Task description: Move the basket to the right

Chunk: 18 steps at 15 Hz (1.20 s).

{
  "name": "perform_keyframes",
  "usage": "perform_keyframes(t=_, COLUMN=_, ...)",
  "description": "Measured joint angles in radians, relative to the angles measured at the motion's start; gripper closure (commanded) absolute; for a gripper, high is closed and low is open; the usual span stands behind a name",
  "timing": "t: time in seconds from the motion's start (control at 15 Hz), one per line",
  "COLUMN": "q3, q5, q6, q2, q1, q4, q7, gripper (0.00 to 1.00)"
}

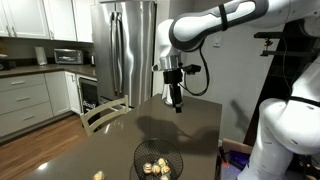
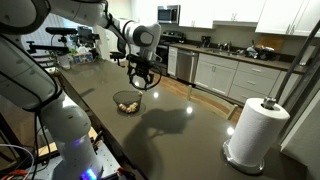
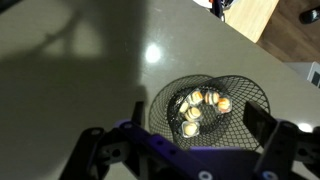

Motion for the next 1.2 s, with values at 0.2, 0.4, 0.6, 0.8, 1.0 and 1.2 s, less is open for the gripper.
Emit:
perform_keyframes(t=0.2, q3=-0.020, q5=0.050, q6=0.039, q2=0.026, q1=0.001, q4=-0.039, q7=-0.130, gripper=0.00)
perform_keyframes(t=0.4, q3=-0.033, q5=0.092, q6=0.123, q2=0.063, q1=0.001, q4=-0.084, q7=-0.228, gripper=0.00)
perform_keyframes(t=0.6, q3=-0.029, q5=0.143, q6=0.224, q2=0.116, q1=0.006, q4=-0.116, q7=-0.306, gripper=0.00)
perform_keyframes(t=0.8, q3=-0.010, q5=0.201, q6=0.332, q2=0.177, q1=0.019, q4=-0.133, q7=-0.349, gripper=0.00)
perform_keyframes(t=1.0, q3=0.027, q5=0.267, q6=0.471, q2=0.232, q1=0.034, q4=-0.155, q7=-0.352, gripper=0.00)
perform_keyframes(t=1.2, q3=0.067, q5=0.314, q6=0.598, q2=0.276, q1=0.045, q4=-0.174, q7=-0.352, gripper=0.33)
